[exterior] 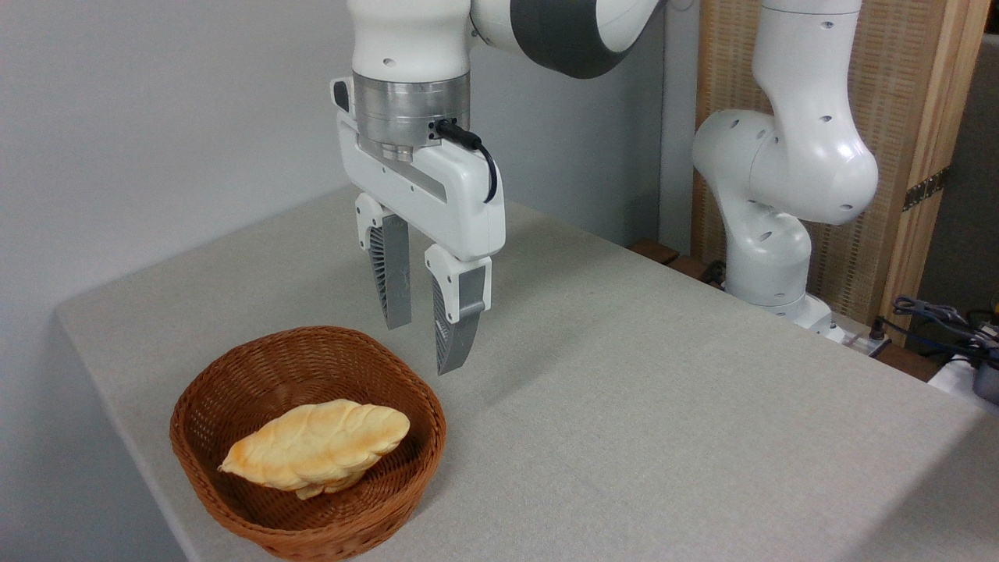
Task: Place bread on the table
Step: 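Lower the open gripper toward the braided bread in the wicker basket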
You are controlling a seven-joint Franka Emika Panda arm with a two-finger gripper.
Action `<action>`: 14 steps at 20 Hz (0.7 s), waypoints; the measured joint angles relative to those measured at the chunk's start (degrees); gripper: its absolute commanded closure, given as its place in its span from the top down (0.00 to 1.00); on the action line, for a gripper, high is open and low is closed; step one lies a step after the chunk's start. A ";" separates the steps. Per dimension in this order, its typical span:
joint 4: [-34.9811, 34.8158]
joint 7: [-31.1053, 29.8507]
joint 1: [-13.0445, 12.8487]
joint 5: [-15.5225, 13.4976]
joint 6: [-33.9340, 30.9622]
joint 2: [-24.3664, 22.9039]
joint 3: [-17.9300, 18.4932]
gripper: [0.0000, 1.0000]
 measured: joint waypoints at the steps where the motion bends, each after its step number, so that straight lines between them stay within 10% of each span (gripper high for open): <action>1: 0.00 0.00 0.00 0.00 0.00 0.00 0.00 1.00; 14: 0.00 0.00 0.00 0.00 -1.06 0.02 0.00 1.00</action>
